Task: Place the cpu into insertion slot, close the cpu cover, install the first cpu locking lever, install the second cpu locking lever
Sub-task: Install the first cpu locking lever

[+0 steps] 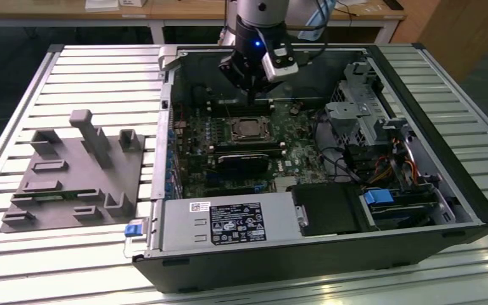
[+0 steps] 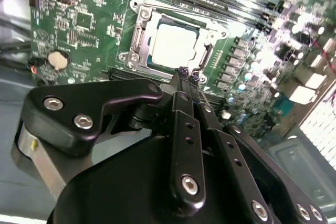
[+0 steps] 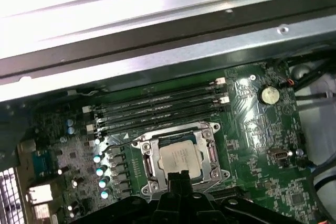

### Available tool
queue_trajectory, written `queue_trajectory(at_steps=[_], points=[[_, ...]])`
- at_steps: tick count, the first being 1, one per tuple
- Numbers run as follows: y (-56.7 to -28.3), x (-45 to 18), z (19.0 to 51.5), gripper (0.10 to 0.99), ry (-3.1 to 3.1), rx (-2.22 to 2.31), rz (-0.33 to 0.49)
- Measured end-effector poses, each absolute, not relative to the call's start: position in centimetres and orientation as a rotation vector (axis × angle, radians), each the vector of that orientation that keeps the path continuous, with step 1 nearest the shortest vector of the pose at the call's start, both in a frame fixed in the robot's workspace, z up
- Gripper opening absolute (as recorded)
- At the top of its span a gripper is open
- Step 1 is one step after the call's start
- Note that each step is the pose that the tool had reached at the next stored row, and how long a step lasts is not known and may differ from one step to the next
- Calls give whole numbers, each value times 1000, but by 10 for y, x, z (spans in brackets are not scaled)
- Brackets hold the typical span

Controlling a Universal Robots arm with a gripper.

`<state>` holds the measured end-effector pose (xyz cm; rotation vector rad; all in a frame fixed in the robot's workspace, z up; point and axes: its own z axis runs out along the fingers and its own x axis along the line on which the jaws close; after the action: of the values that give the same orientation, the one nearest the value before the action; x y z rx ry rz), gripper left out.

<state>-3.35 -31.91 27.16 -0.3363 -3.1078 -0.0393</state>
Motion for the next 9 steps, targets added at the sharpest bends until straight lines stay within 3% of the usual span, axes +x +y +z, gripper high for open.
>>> queue_trajectory(at_steps=[9], points=[[-319, -33, 271, 106, -3126, -153, -54]])
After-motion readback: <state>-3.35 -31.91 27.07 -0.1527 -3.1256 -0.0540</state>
